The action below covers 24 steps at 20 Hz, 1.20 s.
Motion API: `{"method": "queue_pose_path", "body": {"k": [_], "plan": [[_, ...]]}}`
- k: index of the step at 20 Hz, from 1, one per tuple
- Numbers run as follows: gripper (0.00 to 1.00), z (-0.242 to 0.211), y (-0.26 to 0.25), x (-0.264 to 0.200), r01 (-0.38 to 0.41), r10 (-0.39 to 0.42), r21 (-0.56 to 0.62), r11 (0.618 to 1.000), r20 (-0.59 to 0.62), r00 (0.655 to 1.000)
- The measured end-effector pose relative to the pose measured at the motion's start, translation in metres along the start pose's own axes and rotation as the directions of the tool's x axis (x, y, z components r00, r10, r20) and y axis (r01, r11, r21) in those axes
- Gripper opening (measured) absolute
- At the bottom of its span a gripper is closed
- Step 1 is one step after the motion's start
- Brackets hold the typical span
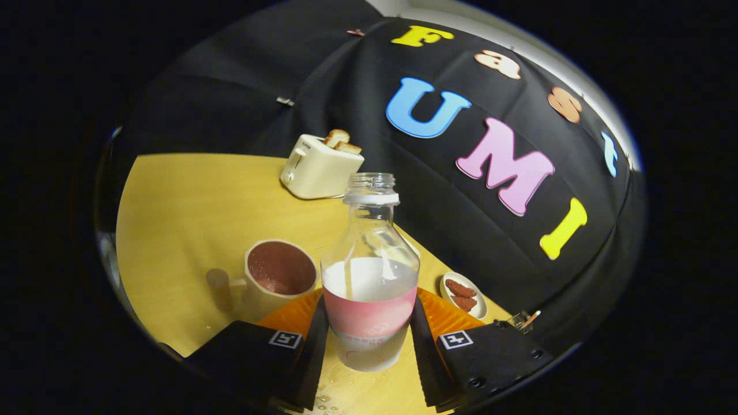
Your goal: Take the bottle from table, then pour the juice into the cup, finally place the bottle on the coaster
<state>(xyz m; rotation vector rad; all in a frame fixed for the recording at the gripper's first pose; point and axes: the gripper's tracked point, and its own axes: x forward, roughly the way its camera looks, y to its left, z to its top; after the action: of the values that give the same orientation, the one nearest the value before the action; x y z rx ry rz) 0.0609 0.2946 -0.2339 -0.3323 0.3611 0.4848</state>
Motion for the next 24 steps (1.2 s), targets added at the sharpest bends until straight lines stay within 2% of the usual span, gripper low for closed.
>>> {"method": "queue_pose_path", "body": {"k": [4, 9, 13, 17, 24], "plan": [[0.72, 0.015, -0.023, 0.009, -0.033, 0.017, 0.225, 0.974, 0.073, 0.997], [0.72, 0.027, -0.06, 0.047, -0.032, -0.031, 0.366, 0.93, 0.166, 0.986], [0.72, 0.027, -0.082, 0.081, -0.008, -0.081, 0.414, 0.91, 0.198, 0.977], [0.72, 0.005, -0.091, 0.113, 0.022, -0.107, 0.42, 0.907, 0.18, 0.978], [0.74, -0.03, -0.091, 0.148, 0.047, -0.115, 0.422, 0.905, 0.139, 0.984]]}}
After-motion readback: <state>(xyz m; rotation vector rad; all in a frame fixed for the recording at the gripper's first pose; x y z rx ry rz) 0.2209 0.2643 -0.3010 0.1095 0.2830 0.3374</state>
